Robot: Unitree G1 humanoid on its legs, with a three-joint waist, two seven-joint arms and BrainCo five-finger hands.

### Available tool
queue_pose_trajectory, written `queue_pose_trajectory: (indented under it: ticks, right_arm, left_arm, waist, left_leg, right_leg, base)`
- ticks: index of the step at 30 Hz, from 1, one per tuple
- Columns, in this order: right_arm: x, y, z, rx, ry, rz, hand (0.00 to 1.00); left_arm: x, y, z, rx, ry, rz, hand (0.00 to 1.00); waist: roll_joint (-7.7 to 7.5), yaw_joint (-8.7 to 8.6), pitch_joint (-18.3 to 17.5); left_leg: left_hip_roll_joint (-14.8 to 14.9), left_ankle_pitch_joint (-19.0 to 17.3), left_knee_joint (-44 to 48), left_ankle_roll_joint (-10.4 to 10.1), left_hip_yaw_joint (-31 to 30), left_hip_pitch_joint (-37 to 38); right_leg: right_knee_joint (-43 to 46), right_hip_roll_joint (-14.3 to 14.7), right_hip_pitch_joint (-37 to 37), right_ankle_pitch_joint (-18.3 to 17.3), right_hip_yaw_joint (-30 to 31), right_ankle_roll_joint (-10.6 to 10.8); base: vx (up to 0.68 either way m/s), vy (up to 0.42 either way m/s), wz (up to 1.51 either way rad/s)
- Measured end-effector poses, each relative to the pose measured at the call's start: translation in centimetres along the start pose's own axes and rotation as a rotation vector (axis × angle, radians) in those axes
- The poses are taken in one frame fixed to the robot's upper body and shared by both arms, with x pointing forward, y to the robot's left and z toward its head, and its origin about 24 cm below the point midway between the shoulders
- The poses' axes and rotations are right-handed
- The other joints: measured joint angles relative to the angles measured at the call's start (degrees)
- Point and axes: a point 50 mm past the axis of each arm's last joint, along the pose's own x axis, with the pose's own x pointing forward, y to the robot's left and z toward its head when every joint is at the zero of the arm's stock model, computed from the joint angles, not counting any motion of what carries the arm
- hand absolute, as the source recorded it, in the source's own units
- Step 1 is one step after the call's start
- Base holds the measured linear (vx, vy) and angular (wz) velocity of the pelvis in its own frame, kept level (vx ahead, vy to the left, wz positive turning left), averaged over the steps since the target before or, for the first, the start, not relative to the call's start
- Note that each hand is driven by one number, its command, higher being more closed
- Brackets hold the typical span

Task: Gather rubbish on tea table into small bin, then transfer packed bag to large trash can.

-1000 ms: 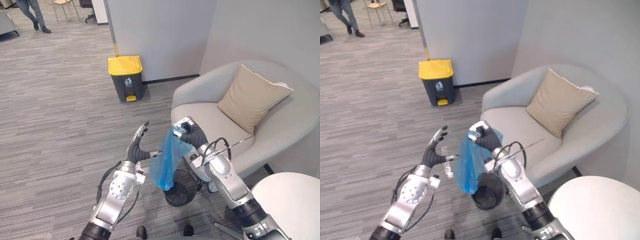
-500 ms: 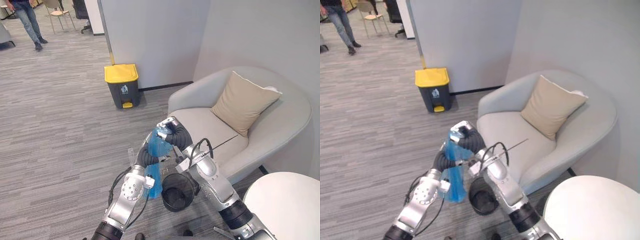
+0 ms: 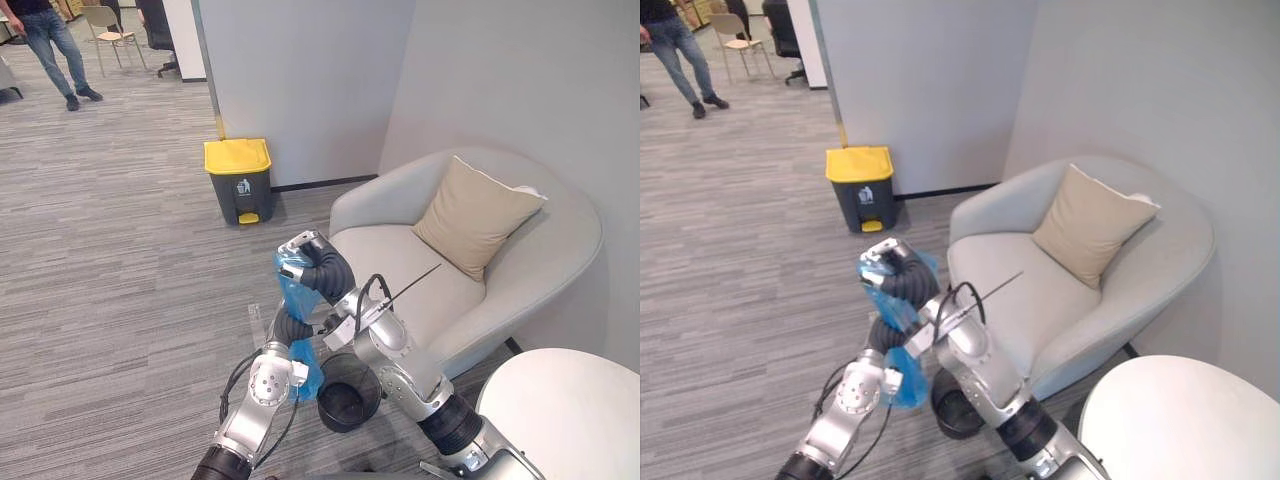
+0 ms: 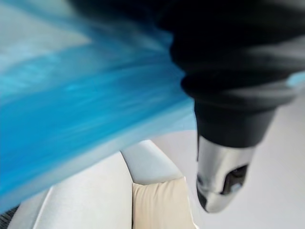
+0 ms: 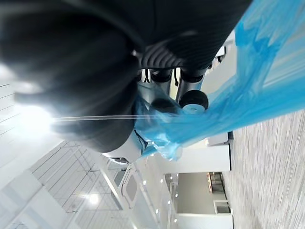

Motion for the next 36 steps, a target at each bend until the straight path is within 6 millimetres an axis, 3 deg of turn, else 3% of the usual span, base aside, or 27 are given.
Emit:
queue_pose_trajectory:
  ticks: [14,15,21,26,28,30,33,36]
  right_arm:
    - [0.2,1.0,-0.4,0.052,0.008,0.038,1.00]
    - [0.1,1.0,-0.4,0.053,0.010,0.040,0.00]
    - [-1.4,0.9,-1.4,0.079,0.033,0.003,0.00]
    - [-3.1,-0.3,-2.2,0.003,0.067,-0.068,0.00]
    - [-3.4,-0.8,-2.1,-0.085,0.080,-0.083,0.00]
    - [-4.5,-2.6,-1.7,-0.350,0.124,-0.138,0.00]
    - [-6.0,-4.5,-1.1,-0.554,0.154,-0.214,0.00]
    - [-7.6,-5.7,-1.0,-0.661,0.190,-0.295,0.00]
  left_arm:
    - [0.1,-0.1,-1.4,-0.014,0.068,0.004,1.00]
    - [0.1,-0.1,-1.5,-0.021,0.072,0.006,1.00]
    - [-0.3,0.0,-2.1,-0.062,0.109,0.016,1.00]
    - [-0.2,0.8,-2.3,-0.109,0.128,0.054,1.00]
    - [-0.2,0.9,-2.4,-0.118,0.131,0.059,1.00]
    - [-0.2,1.3,-2.5,-0.131,0.141,0.083,1.00]
    - [-0.5,1.9,-3.0,-0.137,0.160,0.109,1.00]
    - [-0.8,2.4,-3.6,-0.143,0.180,0.134,1.00]
  waist:
    - [-0.11,-0.40,-0.07]
    - [0.01,-0.46,0.01]
    - [0.44,-0.85,0.37]
    - [0.61,-1.05,1.05]
    - [0.66,-1.12,1.30]
    - [0.60,-1.09,1.43]
    - [0.58,-1.09,1.86]
    - [0.43,-1.06,2.84]
  left_leg:
    - [1.95,-0.77,0.07,-1.45,0.31,-0.03]
    - [2.05,-0.78,0.06,-1.47,0.31,-0.03]
    - [2.24,-0.78,0.16,-1.44,0.30,-0.08]
    - [2.24,-0.80,0.04,-1.45,0.28,-0.09]
    - [2.24,-0.80,0.03,-1.45,0.27,-0.10]
    - [2.25,-0.81,0.03,-1.45,0.26,-0.11]
    - [2.25,-0.81,0.03,-1.45,0.25,-0.11]
    - [2.31,-0.81,0.03,-1.45,0.21,-0.11]
  right_leg:
    - [-1.39,1.63,0.06,0.84,0.51,-1.37]
    - [-1.42,1.68,0.08,0.83,0.52,-1.39]
    - [-1.74,1.76,0.52,0.81,0.51,-1.40]
    - [-1.81,1.74,0.58,0.80,0.49,-1.39]
    - [-1.80,1.73,0.58,0.80,0.49,-1.38]
    - [-1.80,1.71,0.60,0.76,0.46,-1.32]
    - [-1.81,1.72,0.62,0.75,0.45,-1.32]
    - [-1.81,1.74,0.64,0.75,0.39,-1.32]
  base:
    - [0.00,-0.010,-0.02]
    - [0.00,0.000,0.00]
    - [0.01,-0.002,0.00]
    - [0.00,0.000,0.00]
    - [0.00,0.000,0.00]
    - [0.00,0.000,0.00]
    - [0.00,0.000,0.00]
    - [0.00,0.000,0.00]
